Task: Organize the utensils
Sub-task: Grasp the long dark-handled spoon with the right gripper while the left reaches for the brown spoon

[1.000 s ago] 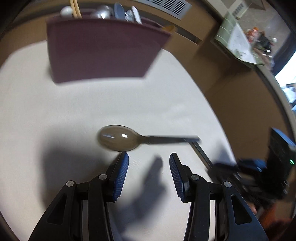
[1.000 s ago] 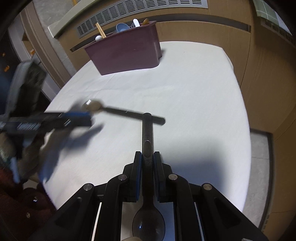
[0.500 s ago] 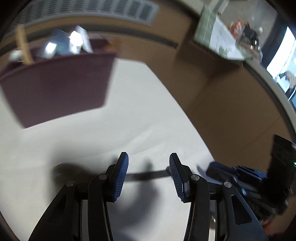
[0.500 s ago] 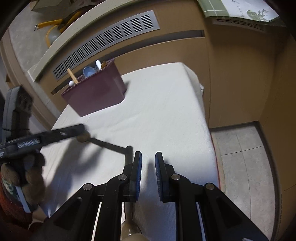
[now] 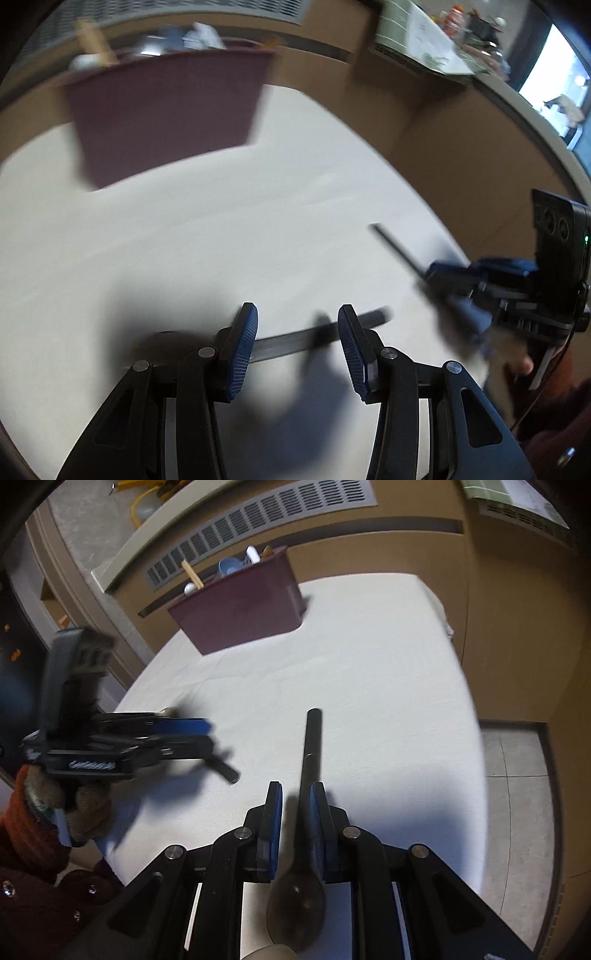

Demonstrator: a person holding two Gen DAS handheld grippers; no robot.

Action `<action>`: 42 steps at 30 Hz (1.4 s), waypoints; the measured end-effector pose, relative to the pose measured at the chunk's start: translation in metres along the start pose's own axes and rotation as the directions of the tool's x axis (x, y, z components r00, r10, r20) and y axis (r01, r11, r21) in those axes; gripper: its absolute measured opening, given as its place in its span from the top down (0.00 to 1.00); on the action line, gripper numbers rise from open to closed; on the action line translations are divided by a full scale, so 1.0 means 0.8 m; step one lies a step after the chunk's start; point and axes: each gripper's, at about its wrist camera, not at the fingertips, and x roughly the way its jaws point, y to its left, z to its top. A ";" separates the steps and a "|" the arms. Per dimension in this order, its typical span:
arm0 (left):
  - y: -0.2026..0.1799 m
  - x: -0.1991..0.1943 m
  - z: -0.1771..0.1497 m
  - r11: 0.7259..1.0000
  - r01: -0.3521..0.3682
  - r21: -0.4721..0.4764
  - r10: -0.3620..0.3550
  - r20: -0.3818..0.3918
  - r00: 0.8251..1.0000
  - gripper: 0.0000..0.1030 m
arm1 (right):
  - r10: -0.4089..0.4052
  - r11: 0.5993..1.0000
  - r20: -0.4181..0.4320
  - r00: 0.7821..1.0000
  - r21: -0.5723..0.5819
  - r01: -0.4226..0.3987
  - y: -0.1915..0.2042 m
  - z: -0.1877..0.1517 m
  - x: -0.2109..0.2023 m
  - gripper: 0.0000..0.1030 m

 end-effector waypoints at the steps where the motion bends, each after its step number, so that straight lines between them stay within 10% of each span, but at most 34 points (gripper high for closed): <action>1: 0.010 -0.017 -0.008 0.999 -0.012 -0.030 0.013 0.025 1.000 0.55 | -0.026 1.000 0.016 1.000 -0.011 0.026 0.004 0.001 0.001 0.84; 8: 0.066 -0.077 -0.052 0.963 0.002 -0.270 0.005 0.027 1.000 0.55 | -0.166 0.980 0.005 0.986 -0.110 0.166 0.030 0.009 0.022 0.80; 14: 0.076 -0.060 -0.061 0.925 0.035 -0.379 -0.037 0.000 0.999 0.55 | -0.100 0.991 0.003 0.995 -0.086 0.099 0.036 0.008 0.022 0.48; 19: 0.083 -0.030 -0.028 0.920 0.035 -0.391 -0.026 0.029 0.999 0.55 | -0.068 0.997 -0.006 0.998 -0.048 0.067 0.033 0.009 0.021 0.46; 30: 0.059 0.007 0.011 0.955 -0.038 -0.294 0.060 0.069 0.996 0.55 | -0.237 0.969 -0.014 0.971 -0.072 0.235 0.023 0.051 0.045 0.86; 38: 0.061 0.008 0.012 0.929 -0.041 -0.368 0.075 0.077 0.994 0.56 | -0.223 0.972 0.093 0.970 -0.051 0.229 0.024 0.065 0.027 0.90; 42: 0.063 0.009 0.016 0.912 -0.126 -0.391 0.157 0.050 0.986 0.85 | -0.204 0.975 0.133 0.970 -0.057 0.213 0.030 0.062 0.012 0.90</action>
